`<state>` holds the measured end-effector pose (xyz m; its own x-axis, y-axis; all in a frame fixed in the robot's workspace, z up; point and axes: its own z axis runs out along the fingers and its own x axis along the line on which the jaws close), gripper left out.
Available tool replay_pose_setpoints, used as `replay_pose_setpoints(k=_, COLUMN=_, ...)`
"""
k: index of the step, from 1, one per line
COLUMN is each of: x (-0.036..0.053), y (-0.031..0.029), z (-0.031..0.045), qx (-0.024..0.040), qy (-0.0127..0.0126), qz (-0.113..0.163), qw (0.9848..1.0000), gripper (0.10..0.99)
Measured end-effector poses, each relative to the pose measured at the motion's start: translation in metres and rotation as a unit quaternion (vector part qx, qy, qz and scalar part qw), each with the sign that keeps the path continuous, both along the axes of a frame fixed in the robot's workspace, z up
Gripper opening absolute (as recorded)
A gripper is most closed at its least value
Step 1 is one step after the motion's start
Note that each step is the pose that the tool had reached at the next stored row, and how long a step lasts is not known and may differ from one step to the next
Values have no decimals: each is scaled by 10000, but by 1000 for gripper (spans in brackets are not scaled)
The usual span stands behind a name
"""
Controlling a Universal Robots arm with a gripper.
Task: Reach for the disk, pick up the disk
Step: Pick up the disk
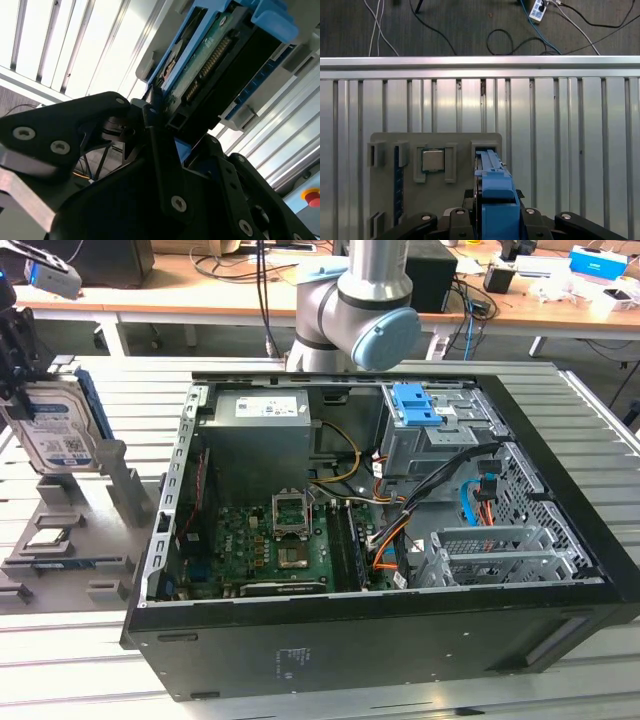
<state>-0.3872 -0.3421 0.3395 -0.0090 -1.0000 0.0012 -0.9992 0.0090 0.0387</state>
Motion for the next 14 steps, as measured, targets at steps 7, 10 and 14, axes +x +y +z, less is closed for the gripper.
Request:
replay_pose_setpoints(k=7, x=0, y=0, z=163, qx=0, qy=0, qz=0, qw=10000, gripper=369)
replay_pose_setpoints(k=10, x=0, y=0, z=239, qx=0, qy=0, qz=0, qw=10000, gripper=369)
replay_pose_setpoints(k=14, x=0, y=0, z=358, qx=0, qy=0, qz=0, qw=10000, gripper=369)
